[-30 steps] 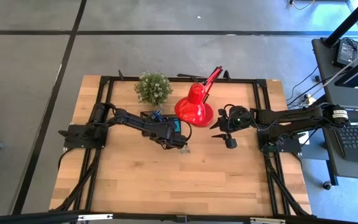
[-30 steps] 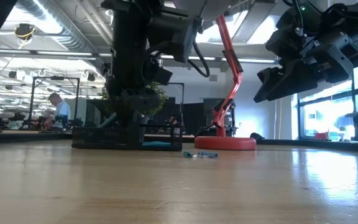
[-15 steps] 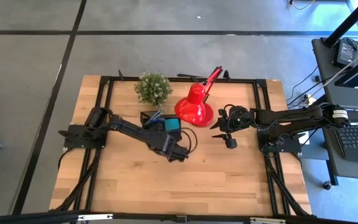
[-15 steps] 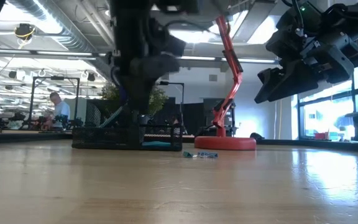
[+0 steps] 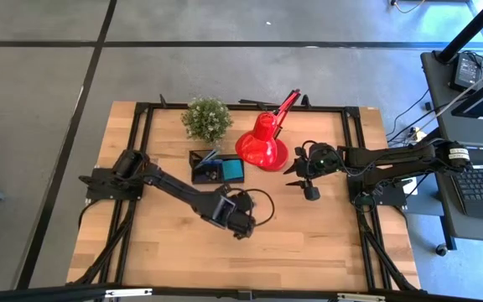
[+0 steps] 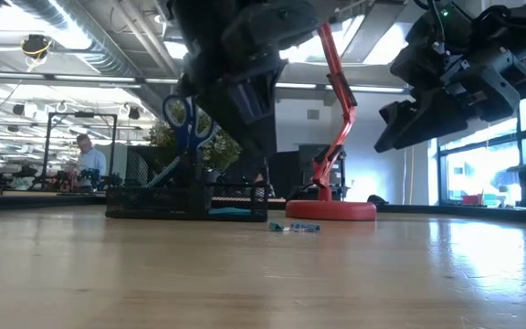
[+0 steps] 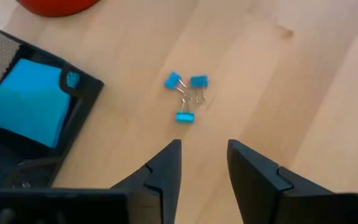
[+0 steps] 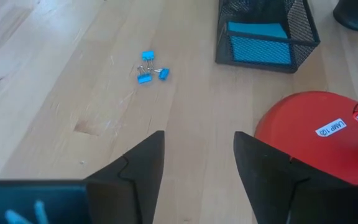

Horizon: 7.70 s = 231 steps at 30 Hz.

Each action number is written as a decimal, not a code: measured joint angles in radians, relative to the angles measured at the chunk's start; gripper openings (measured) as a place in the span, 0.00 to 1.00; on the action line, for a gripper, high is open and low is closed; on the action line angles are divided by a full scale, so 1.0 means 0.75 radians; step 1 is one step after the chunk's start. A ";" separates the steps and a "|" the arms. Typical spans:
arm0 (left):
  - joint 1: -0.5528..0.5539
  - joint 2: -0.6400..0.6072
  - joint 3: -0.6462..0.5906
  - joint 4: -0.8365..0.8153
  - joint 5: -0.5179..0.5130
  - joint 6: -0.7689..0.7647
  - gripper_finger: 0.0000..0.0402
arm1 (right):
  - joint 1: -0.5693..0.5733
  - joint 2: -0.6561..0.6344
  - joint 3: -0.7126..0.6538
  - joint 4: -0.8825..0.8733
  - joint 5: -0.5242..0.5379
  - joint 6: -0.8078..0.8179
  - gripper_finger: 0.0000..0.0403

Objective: Pick and place office supplies into organizer
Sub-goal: Put the left blue binder clip into the black desk organizer, then put the bottom blue binder clip into the black organizer box

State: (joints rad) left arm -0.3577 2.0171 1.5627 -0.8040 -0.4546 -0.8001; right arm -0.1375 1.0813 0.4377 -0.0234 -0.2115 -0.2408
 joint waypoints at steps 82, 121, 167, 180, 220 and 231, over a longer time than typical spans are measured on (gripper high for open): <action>0.017 -0.100 -0.873 1.604 -0.254 0.559 0.33 | 0.001 0.001 0.000 -0.006 0.001 -0.035 0.48; 0.070 0.007 -0.825 1.433 -0.102 0.466 0.33 | 0.000 0.001 0.000 -0.009 0.001 -0.040 0.48; -0.056 -0.333 -0.833 0.974 -0.258 0.488 0.14 | 0.000 0.001 0.000 -0.016 0.001 -0.039 0.48; 0.001 -0.488 -0.832 0.241 -0.379 -0.004 0.14 | 0.000 0.001 0.000 -0.008 0.001 -0.040 0.48; 0.116 -0.457 -0.768 0.517 -0.120 0.116 0.28 | 0.000 0.001 0.000 -0.014 0.001 -0.040 0.48; 0.084 -0.363 -0.766 1.205 -0.055 0.545 0.27 | 0.000 0.001 0.000 -0.006 0.001 -0.034 0.48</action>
State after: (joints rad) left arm -0.2943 1.7446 0.9882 0.0998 -0.4961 -0.3915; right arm -0.1372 1.0821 0.4377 -0.0282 -0.2108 -0.2661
